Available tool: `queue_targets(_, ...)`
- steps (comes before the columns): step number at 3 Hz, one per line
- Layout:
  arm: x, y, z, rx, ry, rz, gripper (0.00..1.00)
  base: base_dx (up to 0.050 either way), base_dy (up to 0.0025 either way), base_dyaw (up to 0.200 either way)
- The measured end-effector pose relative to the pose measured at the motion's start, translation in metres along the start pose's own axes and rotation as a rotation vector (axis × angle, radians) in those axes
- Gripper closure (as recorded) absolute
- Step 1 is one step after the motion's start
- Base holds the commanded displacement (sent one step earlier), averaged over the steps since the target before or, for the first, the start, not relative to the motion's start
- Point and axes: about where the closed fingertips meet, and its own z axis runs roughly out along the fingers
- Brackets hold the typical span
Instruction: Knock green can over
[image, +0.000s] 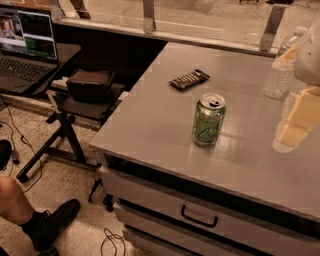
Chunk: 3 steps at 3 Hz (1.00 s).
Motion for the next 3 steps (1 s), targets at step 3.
queue_targets(3, 0.0000, 0.0000, 0.0000, 0.000, 0.000, 0.000, 0.00, 0.011, -0.00036, -0.084)
